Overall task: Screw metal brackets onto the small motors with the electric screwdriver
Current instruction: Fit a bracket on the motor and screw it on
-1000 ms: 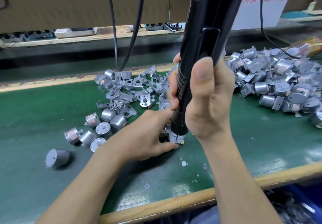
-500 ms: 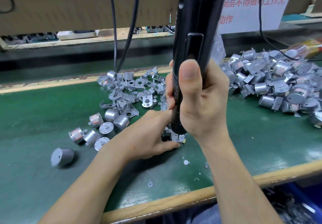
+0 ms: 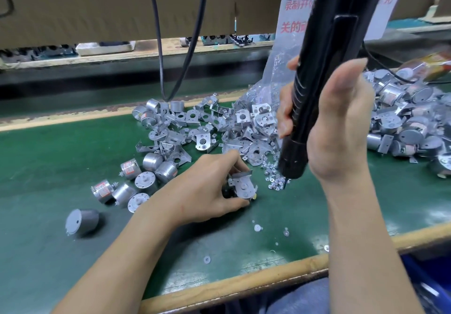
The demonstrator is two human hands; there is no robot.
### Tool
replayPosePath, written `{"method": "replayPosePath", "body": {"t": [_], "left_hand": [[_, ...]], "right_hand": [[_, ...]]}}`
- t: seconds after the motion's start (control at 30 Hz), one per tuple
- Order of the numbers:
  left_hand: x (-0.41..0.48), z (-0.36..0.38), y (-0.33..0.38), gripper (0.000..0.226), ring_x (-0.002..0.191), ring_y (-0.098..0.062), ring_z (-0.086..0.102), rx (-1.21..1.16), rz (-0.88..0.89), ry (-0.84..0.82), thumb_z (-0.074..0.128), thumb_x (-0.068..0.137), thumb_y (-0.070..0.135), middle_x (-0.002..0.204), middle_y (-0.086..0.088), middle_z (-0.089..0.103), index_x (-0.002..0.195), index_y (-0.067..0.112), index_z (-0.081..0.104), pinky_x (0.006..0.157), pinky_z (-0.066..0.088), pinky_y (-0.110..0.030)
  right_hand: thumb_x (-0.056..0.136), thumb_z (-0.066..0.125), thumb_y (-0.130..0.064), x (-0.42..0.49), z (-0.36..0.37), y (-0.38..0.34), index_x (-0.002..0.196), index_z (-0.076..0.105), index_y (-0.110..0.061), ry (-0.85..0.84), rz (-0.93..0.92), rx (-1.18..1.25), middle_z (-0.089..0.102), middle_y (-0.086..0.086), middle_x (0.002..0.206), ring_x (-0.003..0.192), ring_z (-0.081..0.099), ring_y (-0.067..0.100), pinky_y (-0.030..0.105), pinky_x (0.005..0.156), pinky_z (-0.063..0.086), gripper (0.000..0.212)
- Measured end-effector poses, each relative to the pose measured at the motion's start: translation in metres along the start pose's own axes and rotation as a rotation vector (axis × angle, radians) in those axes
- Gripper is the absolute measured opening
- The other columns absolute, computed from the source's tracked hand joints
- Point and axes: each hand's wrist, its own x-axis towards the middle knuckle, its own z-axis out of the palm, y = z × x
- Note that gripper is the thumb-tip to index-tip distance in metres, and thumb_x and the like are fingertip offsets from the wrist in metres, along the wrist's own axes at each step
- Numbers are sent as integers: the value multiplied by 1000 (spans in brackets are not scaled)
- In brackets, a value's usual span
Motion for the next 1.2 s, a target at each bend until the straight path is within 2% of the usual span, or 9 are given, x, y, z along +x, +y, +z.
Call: {"method": "replayPosePath", "body": {"t": [0.1, 0.17, 0.27, 0.43, 0.57, 0.67, 0.77, 0.93, 1.2], "left_hand": [[0, 1, 2, 44, 85, 13, 50, -2, 4, 21, 74, 79, 53, 91, 22, 55, 104, 24, 53, 69, 35, -6], [-1, 2, 3, 36, 87, 10, 50, 3, -9, 34, 63, 86, 55, 89, 24, 52, 104, 26, 51, 71, 35, -8], [-1, 3, 2, 25, 87, 4, 51, 27, -24, 13, 56, 90, 47, 91, 20, 54, 104, 27, 51, 71, 36, -13], [1, 4, 2, 21, 82, -5, 52, 26, -10, 2, 56, 91, 42, 90, 14, 59, 102, 25, 53, 72, 43, -27], [1, 3, 2, 23, 82, -7, 54, 17, 14, 7, 59, 91, 42, 90, 13, 60, 101, 22, 54, 71, 42, -24], [1, 3, 2, 37, 82, -4, 53, 46, 19, 0, 66, 84, 53, 90, 16, 58, 102, 25, 52, 71, 39, -15], [1, 4, 0, 48, 85, -3, 52, 71, 2, -11, 75, 75, 57, 94, 17, 57, 104, 26, 51, 73, 40, -14], [2, 6, -1, 42, 86, 4, 51, 70, -15, 2, 76, 75, 49, 89, 23, 53, 100, 28, 50, 70, 37, -10], [1, 7, -3, 43, 86, 5, 50, 80, -22, 2, 74, 75, 53, 89, 23, 52, 100, 31, 47, 68, 39, -14]], "right_hand": [[77, 60, -79, -2, -8, 7, 95, 52, -7, 39, 12, -27, 52, -2, 56, 40, 47, 20, 29, 44, 38, 74], [79, 62, -77, -4, -11, 11, 92, 53, -11, 44, 33, -23, 52, -1, 56, 40, 46, 20, 30, 44, 38, 67], [79, 63, -76, -6, -12, 17, 88, 53, -13, 34, 64, -12, 52, -1, 57, 40, 46, 20, 29, 44, 38, 64], [82, 62, -73, -7, -8, 21, 88, 53, -10, 37, 52, 6, 52, -2, 57, 40, 47, 19, 26, 45, 38, 63], [83, 63, -71, -6, -6, 20, 86, 52, -12, 70, 7, 26, 52, -5, 57, 41, 47, 19, 25, 45, 38, 60], [83, 63, -70, -5, -5, 21, 86, 52, -14, 82, -17, 33, 52, -6, 57, 41, 46, 19, 27, 44, 38, 57], [81, 64, -73, -5, -5, 23, 88, 52, -12, 89, 6, 28, 53, -4, 56, 40, 47, 18, 24, 44, 39, 62], [81, 63, -73, -5, -6, 25, 90, 53, -11, 81, 12, 10, 53, -4, 56, 40, 47, 18, 25, 44, 39, 63], [80, 63, -74, -6, -6, 27, 89, 52, -11, 73, 25, 20, 53, -4, 56, 40, 48, 18, 23, 45, 39, 64]]}}
